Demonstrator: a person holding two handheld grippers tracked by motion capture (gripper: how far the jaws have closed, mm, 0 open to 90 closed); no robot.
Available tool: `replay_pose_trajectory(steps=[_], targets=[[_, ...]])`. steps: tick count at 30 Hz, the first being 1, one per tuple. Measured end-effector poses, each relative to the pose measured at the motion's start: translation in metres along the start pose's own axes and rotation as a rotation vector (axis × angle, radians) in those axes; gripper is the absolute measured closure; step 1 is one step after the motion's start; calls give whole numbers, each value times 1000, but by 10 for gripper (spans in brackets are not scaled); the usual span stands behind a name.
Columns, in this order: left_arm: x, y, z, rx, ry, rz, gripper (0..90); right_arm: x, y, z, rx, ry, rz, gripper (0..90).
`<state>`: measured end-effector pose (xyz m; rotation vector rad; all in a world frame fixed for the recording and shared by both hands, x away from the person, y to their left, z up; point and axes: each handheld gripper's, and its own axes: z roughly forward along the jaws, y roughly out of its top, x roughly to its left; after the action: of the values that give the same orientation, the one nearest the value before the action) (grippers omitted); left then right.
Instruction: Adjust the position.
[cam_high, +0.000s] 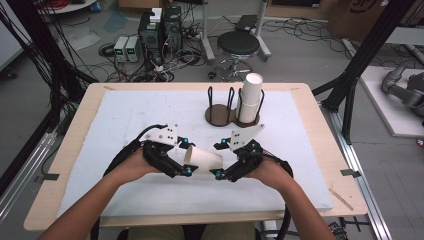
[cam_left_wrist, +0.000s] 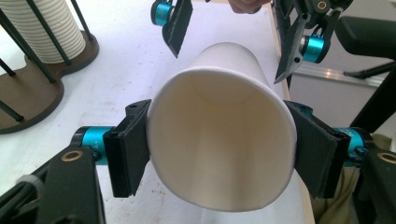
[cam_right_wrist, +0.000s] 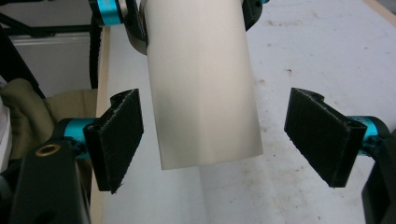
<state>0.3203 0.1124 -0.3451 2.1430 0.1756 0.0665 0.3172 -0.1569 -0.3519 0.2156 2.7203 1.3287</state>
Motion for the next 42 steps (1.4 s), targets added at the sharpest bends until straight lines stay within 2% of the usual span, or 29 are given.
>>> replay_pose_trajectory(steps=[6, 10, 22, 33, 42], targets=[[1, 4, 0, 48, -3, 12, 281, 1, 4, 7, 51, 2, -22, 200], [1, 4, 2, 75, -6, 7, 281, 1, 8, 11, 79, -2, -39, 200], [1, 2, 9, 115, -9, 11, 281, 4, 14, 31, 198, 15, -89, 201], [0, 5, 14, 151, -4, 28, 281, 5, 20, 46, 273, 15, -121, 207], [-2, 7, 18, 165, -2, 39, 280, 9, 22, 50, 302, 26, -157, 312]])
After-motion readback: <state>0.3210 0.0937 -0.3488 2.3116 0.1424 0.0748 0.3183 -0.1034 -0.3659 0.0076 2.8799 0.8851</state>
